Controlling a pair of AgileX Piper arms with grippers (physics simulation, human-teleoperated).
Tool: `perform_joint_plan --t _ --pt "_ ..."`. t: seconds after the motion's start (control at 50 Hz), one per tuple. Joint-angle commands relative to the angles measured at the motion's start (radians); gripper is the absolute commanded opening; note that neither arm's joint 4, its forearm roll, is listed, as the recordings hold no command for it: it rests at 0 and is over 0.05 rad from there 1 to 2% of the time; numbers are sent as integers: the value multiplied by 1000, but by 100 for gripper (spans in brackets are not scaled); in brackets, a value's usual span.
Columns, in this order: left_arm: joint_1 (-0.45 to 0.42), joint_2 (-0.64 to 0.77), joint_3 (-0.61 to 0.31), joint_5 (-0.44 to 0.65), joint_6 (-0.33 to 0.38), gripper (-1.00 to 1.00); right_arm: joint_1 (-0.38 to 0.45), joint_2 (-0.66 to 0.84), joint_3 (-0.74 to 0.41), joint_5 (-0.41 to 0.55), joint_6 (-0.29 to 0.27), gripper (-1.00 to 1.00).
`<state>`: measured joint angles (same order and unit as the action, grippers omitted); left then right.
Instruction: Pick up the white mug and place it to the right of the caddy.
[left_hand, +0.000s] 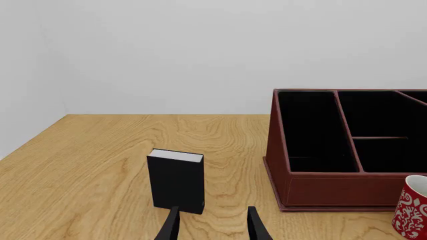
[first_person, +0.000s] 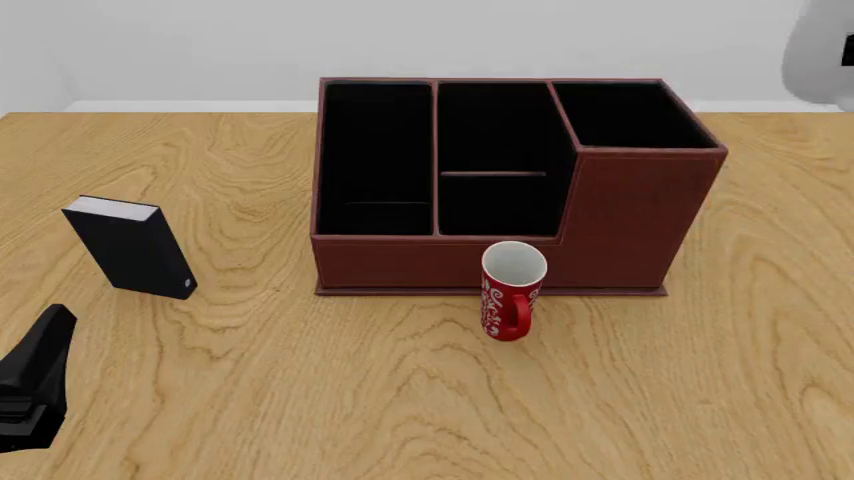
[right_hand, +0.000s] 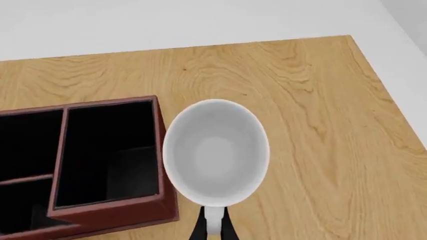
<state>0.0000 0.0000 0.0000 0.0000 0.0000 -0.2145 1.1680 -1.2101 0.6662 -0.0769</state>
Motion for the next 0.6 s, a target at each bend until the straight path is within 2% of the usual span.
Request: perform_joint_plan --t 0.02,0.42,0.6 --pt "0 0 0 0 0 100 19 55 6 -44 15 -100" --pt "0 0 0 0 0 100 -15 80 54 -94 85 -100" --pt "0 0 0 0 0 100 -21 109 83 -129 85 -100"
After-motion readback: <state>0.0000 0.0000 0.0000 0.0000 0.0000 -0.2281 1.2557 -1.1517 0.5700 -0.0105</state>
